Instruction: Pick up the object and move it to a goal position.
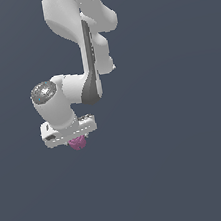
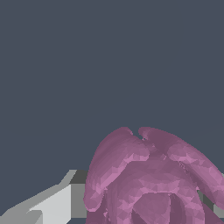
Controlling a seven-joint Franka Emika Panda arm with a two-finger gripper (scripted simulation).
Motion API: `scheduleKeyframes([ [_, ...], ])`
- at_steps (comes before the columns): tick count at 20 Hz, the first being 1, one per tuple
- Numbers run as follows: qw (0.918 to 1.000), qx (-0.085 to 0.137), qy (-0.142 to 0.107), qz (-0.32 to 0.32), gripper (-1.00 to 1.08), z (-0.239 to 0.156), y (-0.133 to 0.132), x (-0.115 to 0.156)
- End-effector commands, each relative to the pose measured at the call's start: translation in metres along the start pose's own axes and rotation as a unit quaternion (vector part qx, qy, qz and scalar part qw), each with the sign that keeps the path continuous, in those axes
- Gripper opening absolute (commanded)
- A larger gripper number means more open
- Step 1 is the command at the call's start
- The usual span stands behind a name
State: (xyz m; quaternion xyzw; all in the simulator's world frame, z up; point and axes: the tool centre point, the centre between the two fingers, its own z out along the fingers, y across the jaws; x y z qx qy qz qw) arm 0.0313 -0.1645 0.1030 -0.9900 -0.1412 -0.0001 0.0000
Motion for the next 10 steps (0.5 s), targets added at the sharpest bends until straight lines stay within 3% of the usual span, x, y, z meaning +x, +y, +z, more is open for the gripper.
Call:
scheduleKeyframes([
  [1,1.0000,0.000,0.000,0.000,-1.00,-0.015,0.021,0.001],
  [10,1.0000,0.000,0.000,0.000,-1.00,-0.048,0.070,0.006],
])
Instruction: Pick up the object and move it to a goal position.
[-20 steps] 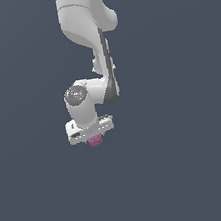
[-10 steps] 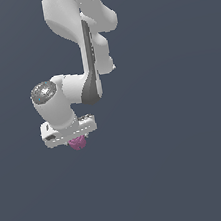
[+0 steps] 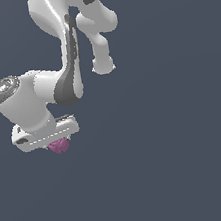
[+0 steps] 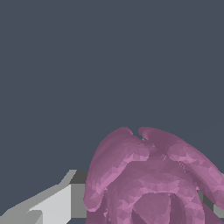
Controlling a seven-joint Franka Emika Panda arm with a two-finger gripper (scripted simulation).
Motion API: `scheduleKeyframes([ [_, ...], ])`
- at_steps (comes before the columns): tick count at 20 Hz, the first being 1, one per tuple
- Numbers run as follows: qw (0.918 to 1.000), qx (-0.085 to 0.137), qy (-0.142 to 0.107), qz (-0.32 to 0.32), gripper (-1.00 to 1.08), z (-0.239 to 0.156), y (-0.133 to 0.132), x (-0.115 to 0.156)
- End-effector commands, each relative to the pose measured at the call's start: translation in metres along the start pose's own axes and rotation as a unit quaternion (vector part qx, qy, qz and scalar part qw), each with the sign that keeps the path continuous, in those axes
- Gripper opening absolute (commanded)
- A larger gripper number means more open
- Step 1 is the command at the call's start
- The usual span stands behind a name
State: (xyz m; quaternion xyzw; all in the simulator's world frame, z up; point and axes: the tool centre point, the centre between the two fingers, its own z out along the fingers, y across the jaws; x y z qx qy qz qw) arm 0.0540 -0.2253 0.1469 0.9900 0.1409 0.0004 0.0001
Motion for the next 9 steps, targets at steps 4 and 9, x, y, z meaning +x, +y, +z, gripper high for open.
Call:
scheduleKeyframes([
  [4,1.0000,0.000,0.000,-0.001,-1.00,-0.010,0.015,0.002],
  [9,1.0000,0.000,0.000,-0.001,-1.00,-0.012,0.019,0.003],
])
